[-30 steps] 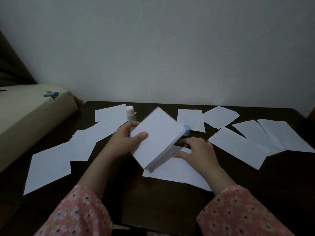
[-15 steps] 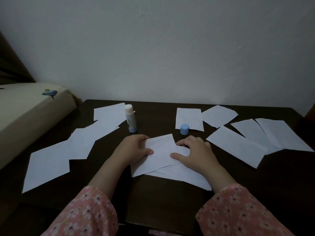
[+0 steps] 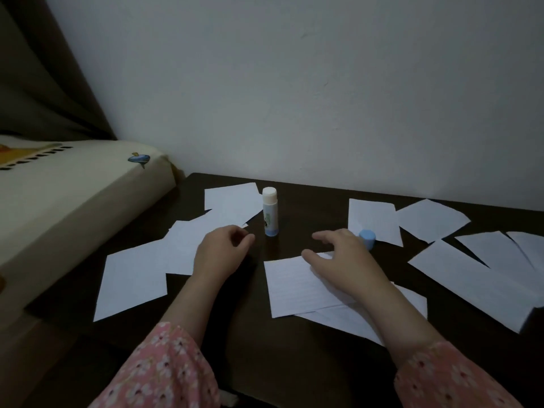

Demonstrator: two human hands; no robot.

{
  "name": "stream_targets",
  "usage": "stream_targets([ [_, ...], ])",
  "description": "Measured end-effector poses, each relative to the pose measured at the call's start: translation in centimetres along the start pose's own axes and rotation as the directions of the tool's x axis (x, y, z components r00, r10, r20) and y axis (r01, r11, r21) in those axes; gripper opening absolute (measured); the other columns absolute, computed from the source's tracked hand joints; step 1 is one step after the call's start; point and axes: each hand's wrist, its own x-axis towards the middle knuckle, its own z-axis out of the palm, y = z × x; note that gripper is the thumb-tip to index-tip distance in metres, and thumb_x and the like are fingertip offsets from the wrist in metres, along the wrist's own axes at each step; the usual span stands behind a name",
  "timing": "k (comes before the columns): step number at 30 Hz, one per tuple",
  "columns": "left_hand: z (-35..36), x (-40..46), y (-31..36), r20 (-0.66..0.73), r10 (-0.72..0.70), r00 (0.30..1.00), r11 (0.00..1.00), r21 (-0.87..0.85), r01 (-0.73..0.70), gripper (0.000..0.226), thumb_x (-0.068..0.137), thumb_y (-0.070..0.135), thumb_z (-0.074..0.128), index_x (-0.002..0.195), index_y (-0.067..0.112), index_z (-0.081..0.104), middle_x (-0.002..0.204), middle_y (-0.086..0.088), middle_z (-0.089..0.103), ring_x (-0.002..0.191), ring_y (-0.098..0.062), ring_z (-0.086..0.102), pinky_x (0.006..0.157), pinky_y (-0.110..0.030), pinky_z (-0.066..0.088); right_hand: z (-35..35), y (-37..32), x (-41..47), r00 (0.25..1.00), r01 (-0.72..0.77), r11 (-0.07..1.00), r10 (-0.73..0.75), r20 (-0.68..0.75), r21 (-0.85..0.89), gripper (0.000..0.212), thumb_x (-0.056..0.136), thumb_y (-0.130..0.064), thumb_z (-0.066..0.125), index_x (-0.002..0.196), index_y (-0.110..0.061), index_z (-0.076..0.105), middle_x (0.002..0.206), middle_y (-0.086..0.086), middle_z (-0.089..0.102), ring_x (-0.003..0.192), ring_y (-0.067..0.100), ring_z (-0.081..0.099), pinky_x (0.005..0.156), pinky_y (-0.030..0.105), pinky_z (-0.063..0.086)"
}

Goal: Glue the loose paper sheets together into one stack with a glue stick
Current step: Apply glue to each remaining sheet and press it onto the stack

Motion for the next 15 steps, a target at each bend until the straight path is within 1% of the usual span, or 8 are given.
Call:
stream_targets([
  [2, 0.0, 0.8, -1.1, -0.062, -0.046, 0.997, 0.998, 0.031, 0.048, 0.027, 0.090, 0.043, 0.059, 0.108, 0.024, 0.067, 0.106, 0.005, 0.067, 0.090, -0.008, 0.056, 0.083, -0.029, 0.050, 1.0, -0.8, 1.2, 1.000, -0.009, 0.995, 0.008, 0.007, 0.104, 0.048, 0.089, -0.042, 0.061, 0.135, -0.031, 0.049, 0.140, -0.005, 0.043, 0.125, 0.013, 0.044, 0.097, 0.031, 0.043],
  [4, 0.1, 1.8, -2.0, -0.134, -0.079, 0.988, 0.993, 0.071, 0.089, 0.029, 0.090, 0.045, 0.058, 0.106, 0.023, 0.069, 0.107, 0.003, 0.068, 0.095, -0.013, 0.059, 0.088, -0.036, 0.051, 2.1, -1.6, 2.6, 1.000, -0.020, 0.980, 0.019, 0.007, 0.200, 0.048, 0.090, -0.035, 0.063, 0.136, -0.030, 0.048, 0.138, -0.005, 0.045, 0.123, 0.012, 0.046, 0.090, 0.026, 0.042],
  [5, 0.2, 2.3, -2.2, -0.167, -0.097, 0.981, 0.990, 0.088, 0.113, 0.030, 0.090, 0.046, 0.057, 0.106, 0.023, 0.069, 0.110, 0.002, 0.067, 0.100, -0.016, 0.058, 0.091, -0.039, 0.049, 2.6, -2.0, 3.3, 1.000, -0.027, 0.970, 0.027, 0.002, 0.240, 0.049, 0.090, -0.033, 0.063, 0.136, -0.030, 0.048, 0.138, -0.005, 0.045, 0.123, 0.012, 0.046, 0.089, 0.025, 0.041],
  [7, 0.3, 3.5, -2.5, -0.204, -0.135, 0.970, 0.981, 0.107, 0.159, 0.033, 0.089, 0.047, 0.056, 0.110, 0.024, 0.068, 0.121, 0.000, 0.062, 0.113, -0.020, 0.053, 0.097, -0.041, 0.041, 3.8, -2.7, 4.6, 0.999, -0.029, 0.954, 0.040, -0.032, 0.300, 0.053, 0.089, -0.032, 0.065, 0.138, -0.028, 0.046, 0.138, -0.004, 0.045, 0.123, 0.011, 0.046, 0.093, 0.028, 0.043],
  [9, 0.6, 4.7, -2.4, -0.219, -0.147, 0.965, 0.978, 0.112, 0.174, 0.037, 0.090, 0.047, 0.054, 0.116, 0.024, 0.065, 0.132, -0.001, 0.055, 0.123, -0.021, 0.046, 0.100, -0.042, 0.034, 4.9, -3.2, 5.8, 0.995, -0.004, 0.938, 0.037, -0.089, 0.346, 0.059, 0.086, -0.034, 0.068, 0.140, -0.027, 0.043, 0.139, -0.005, 0.045, 0.124, 0.012, 0.045, 0.098, 0.031, 0.044],
  [11, 1.1, 6.0, -2.3, -0.231, -0.131, 0.964, 0.977, 0.136, 0.165, 0.042, 0.090, 0.047, 0.052, 0.124, 0.024, 0.060, 0.139, 0.000, 0.049, 0.128, -0.020, 0.042, 0.102, -0.044, 0.031, 5.8, -3.5, 6.9, 0.992, 0.022, 0.920, 0.028, -0.121, 0.391, 0.065, 0.084, -0.037, 0.069, 0.142, -0.028, 0.040, 0.141, -0.006, 0.044, 0.127, 0.011, 0.043, 0.101, 0.033, 0.042],
  [13, 1.7, 7.2, -2.4, -0.204, -0.126, 0.971, 0.964, 0.204, 0.168, 0.049, 0.091, 0.050, 0.048, 0.132, 0.024, 0.053, 0.144, 0.002, 0.045, 0.132, -0.019, 0.037, 0.103, -0.047, 0.028, 6.6, -3.3, 7.6, 0.993, 0.035, 0.894, 0.018, -0.114, 0.446, 0.069, 0.083, -0.039, 0.071, 0.143, -0.028, 0.038, 0.142, -0.008, 0.045, 0.127, 0.009, 0.043, 0.100, 0.032, 0.042],
  [15, 2.4, 8.2, -2.6, -0.152, -0.141, 0.978, 0.946, 0.272, 0.179, 0.050, 0.091, 0.052, 0.045, 0.132, 0.024, 0.050, 0.143, 0.002, 0.045, 0.132, -0.020, 0.036, 0.102, -0.050, 0.026, 7.3, -3.0, 8.0, 0.995, 0.037, 0.873, 0.014, -0.101, 0.487, 0.069, 0.082, -0.039, 0.071, 0.142, -0.029, 0.039, 0.141, -0.009, 0.047, 0.122, 0.006, 0.044, 0.098, 0.030, 0.043],
])
